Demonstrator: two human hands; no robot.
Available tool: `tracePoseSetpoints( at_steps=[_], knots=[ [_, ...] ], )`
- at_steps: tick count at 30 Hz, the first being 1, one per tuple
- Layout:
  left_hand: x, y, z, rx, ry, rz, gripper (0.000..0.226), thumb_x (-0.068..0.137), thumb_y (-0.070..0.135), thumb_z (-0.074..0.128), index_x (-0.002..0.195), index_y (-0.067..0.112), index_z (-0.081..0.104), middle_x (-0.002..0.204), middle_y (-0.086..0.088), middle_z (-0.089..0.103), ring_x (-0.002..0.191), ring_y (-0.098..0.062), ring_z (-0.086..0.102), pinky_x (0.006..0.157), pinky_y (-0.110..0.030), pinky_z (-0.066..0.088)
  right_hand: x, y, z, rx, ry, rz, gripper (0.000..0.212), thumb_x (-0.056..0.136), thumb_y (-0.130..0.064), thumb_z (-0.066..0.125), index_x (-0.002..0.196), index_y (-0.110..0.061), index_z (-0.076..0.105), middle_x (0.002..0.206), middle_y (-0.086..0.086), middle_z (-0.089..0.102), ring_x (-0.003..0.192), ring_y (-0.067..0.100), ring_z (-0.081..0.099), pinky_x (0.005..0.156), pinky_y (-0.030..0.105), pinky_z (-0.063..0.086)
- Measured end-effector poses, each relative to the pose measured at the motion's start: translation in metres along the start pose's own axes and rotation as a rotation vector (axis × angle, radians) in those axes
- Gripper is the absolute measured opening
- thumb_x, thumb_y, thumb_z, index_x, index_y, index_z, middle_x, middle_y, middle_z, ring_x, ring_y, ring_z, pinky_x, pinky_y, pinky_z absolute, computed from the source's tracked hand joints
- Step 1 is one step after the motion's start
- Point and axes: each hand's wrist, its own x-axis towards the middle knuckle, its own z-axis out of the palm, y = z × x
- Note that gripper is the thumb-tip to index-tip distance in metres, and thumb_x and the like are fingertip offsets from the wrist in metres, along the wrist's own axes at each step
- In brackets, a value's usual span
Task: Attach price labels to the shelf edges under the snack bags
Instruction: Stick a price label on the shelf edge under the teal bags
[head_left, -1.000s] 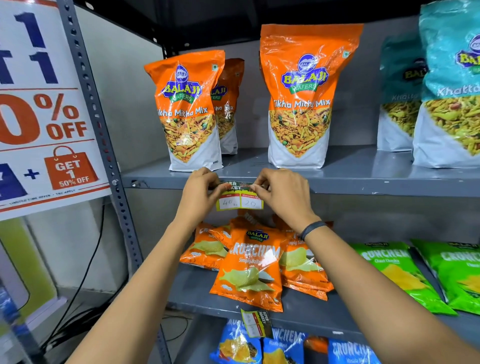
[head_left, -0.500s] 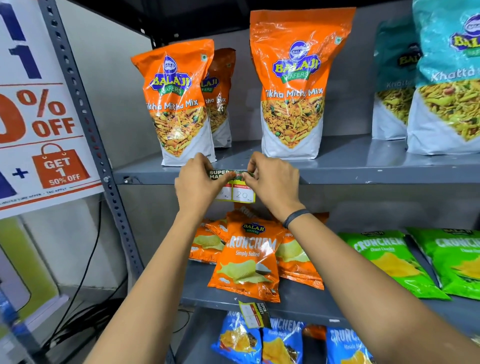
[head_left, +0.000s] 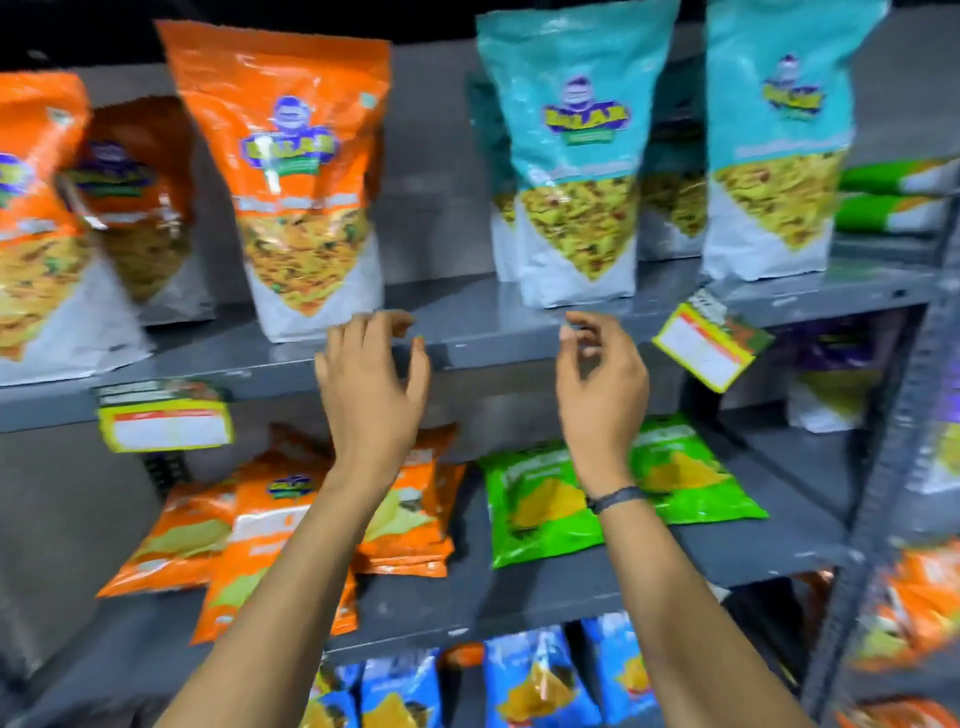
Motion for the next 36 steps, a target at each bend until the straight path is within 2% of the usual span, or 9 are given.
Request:
tracePoseSetpoints(
  at_steps=[4, 6, 10, 13, 16, 24, 28, 32, 36],
  knots=[
    [0.011, 0.086, 0.06, -0.173, -0.097, 0.125, 0.032, 0.084, 0.032, 0.043, 0.1, 0.012, 0.062, 0.099, -0.01, 0.068, 0.096, -0.034, 0.06, 0.082, -0.046, 0.05, 0.054, 0.062, -0.054, -0.002, 0.287, 0.232, 0.026, 0.078, -0.012, 0.063, 0.102, -0.006, 0.064, 0.102, 0.021, 0.066, 0.096, 0.037, 0.06, 0.09, 0.044, 0.046],
    [0.018, 0.125, 0.091, -0.212, -0.139, 0.171, 0.038, 0.083, 0.034, 0.041, 0.1, 0.01, 0.065, 0.098, -0.013, 0.07, 0.094, -0.035, 0.062, 0.08, -0.045, 0.052, 0.077, 0.088, -0.07, -0.003, 0.318, 0.334, 0.034, 0.076, -0.01, 0.07, 0.107, -0.001, 0.061, 0.106, 0.026, 0.063, 0.104, 0.04, 0.056, 0.095, 0.046, 0.044],
    [0.035, 0.18, 0.14, -0.165, -0.287, 0.182, 0.039, 0.082, 0.034, 0.052, 0.106, 0.005, 0.065, 0.099, -0.02, 0.07, 0.097, -0.038, 0.061, 0.082, -0.047, 0.052, 0.104, 0.117, -0.084, 0.178, 0.137, 0.473, 0.038, 0.075, -0.011, 0.077, 0.106, -0.002, 0.057, 0.095, 0.009, 0.056, 0.092, 0.026, 0.057, 0.092, 0.043, 0.05],
    [0.04, 0.198, 0.159, -0.123, -0.378, 0.117, 0.029, 0.081, 0.028, 0.067, 0.101, 0.007, 0.067, 0.098, -0.019, 0.069, 0.098, -0.037, 0.06, 0.081, -0.045, 0.051, 0.113, 0.129, -0.09, 0.28, -0.007, 0.519, 0.028, 0.075, -0.01, 0.078, 0.09, -0.013, 0.054, 0.074, 0.0, 0.057, 0.067, 0.013, 0.056, 0.07, 0.022, 0.049],
    [0.041, 0.206, 0.163, -0.107, -0.388, 0.065, 0.021, 0.078, 0.026, 0.072, 0.089, 0.008, 0.068, 0.092, -0.016, 0.069, 0.093, -0.033, 0.06, 0.074, -0.04, 0.049, 0.122, 0.136, -0.095, 0.312, -0.106, 0.531, 0.025, 0.074, -0.009, 0.078, 0.07, -0.021, 0.057, 0.069, 0.004, 0.061, 0.059, 0.009, 0.054, 0.063, 0.024, 0.046],
    [0.01, 0.207, 0.161, -0.313, -0.258, -0.142, 0.015, 0.077, 0.013, 0.075, 0.072, 0.007, 0.062, 0.071, -0.012, 0.068, 0.072, -0.031, 0.065, 0.065, -0.04, 0.052, 0.135, 0.139, -0.107, 0.188, -0.277, 0.322, 0.013, 0.075, -0.016, 0.077, 0.07, -0.021, 0.066, 0.073, 0.007, 0.067, 0.069, 0.019, 0.062, 0.072, 0.033, 0.051],
    [-0.005, 0.2, 0.163, -0.361, -0.213, -0.23, 0.017, 0.075, 0.014, 0.077, 0.069, 0.01, 0.062, 0.067, -0.008, 0.066, 0.067, -0.028, 0.064, 0.064, -0.042, 0.054, 0.139, 0.135, -0.119, 0.027, -0.376, 0.161, 0.008, 0.076, -0.019, 0.076, 0.078, -0.012, 0.072, 0.066, -0.003, 0.062, 0.058, 0.0, 0.054, 0.059, 0.0, 0.039],
    [-0.011, 0.201, 0.161, -0.246, -0.192, -0.193, 0.016, 0.076, 0.017, 0.077, 0.074, 0.01, 0.063, 0.071, 0.001, 0.058, 0.069, -0.022, 0.058, 0.066, -0.037, 0.051, 0.135, 0.139, -0.117, -0.043, -0.382, 0.109, 0.011, 0.076, -0.021, 0.077, 0.078, -0.012, 0.071, 0.068, -0.004, 0.062, 0.056, -0.002, 0.047, 0.056, -0.001, 0.036],
    [-0.011, 0.205, 0.161, -0.175, -0.173, -0.167, 0.017, 0.078, 0.021, 0.075, 0.075, 0.011, 0.061, 0.072, 0.006, 0.052, 0.072, -0.025, 0.06, 0.065, -0.038, 0.051, 0.136, 0.139, -0.116, -0.05, -0.373, 0.087, 0.012, 0.076, -0.023, 0.076, 0.079, -0.013, 0.071, 0.072, -0.003, 0.065, 0.063, 0.01, 0.052, 0.057, 0.007, 0.035]
  ],
)
